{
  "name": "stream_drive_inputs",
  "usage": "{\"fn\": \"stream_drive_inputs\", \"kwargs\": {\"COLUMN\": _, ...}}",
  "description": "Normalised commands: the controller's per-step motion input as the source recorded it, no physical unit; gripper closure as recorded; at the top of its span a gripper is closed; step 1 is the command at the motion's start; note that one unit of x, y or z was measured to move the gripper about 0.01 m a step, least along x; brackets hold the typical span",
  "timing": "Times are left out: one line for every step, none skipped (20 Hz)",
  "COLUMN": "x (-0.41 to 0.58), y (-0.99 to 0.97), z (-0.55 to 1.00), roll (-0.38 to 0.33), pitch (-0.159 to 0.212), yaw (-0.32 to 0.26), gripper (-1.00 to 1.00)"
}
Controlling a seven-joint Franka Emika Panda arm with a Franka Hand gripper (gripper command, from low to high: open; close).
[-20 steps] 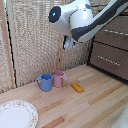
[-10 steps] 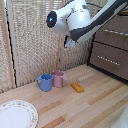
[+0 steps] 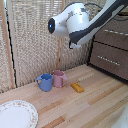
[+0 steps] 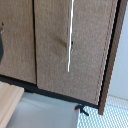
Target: Propose to navigate your clamp on the clench of the first drawer. Use gentle force to register to the cabinet. Send posterior your swing mandate till over it lurks, a cup of pink essence. Fortify your grip after aiming concentric with the pink cup’s periphery. Manoeuvre the pink towards the cabinet's top. Drop your compression till the cup is resting inside.
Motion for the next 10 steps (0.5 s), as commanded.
{"fn": "stream_drive_inputs", "kwargs": {"x": -0.091, "y": -0.8, "z": 0.0, "roll": -0.118, "pitch": 0.0, "yaw": 0.0, "gripper": -1.0}}
{"fn": "stream_drive_inputs", "kwargs": {"x": -0.089, "y": -0.81, "z": 0.0, "roll": -0.11, "pitch": 0.0, "yaw": 0.0, "gripper": -1.0}}
{"fn": "stream_drive_inputs", "kwargs": {"x": -0.094, "y": -0.89, "z": 0.0, "roll": -0.08, "pitch": 0.0, "yaw": 0.001, "gripper": -1.0}}
{"fn": "stream_drive_inputs", "kwargs": {"x": -0.074, "y": -0.92, "z": 0.0, "roll": -0.048, "pitch": -0.007, "yaw": 0.032, "gripper": -1.0}}
{"fn": "stream_drive_inputs", "kwargs": {"x": -0.054, "y": -0.92, "z": 0.03, "roll": -0.031, "pitch": -0.015, "yaw": 0.061, "gripper": -1.0}}
{"fn": "stream_drive_inputs", "kwargs": {"x": -0.011, "y": -0.87, "z": 0.03, "roll": -0.025, "pitch": -0.015, "yaw": 0.09, "gripper": -1.0}}
{"fn": "stream_drive_inputs", "kwargs": {"x": -0.043, "y": -0.82, "z": 0.05, "roll": -0.011, "pitch": -0.005, "yaw": 0.111, "gripper": -1.0}}
{"fn": "stream_drive_inputs", "kwargs": {"x": -0.051, "y": -0.82, "z": 0.05, "roll": -0.011, "pitch": 0.0, "yaw": 0.11, "gripper": -1.0}}
{"fn": "stream_drive_inputs", "kwargs": {"x": -0.051, "y": -0.81, "z": 0.05, "roll": -0.014, "pitch": 0.0, "yaw": 0.111, "gripper": -1.0}}
{"fn": "stream_drive_inputs", "kwargs": {"x": -0.071, "y": -0.8, "z": 0.08, "roll": -0.023, "pitch": 0.0, "yaw": 0.111, "gripper": -1.0}}
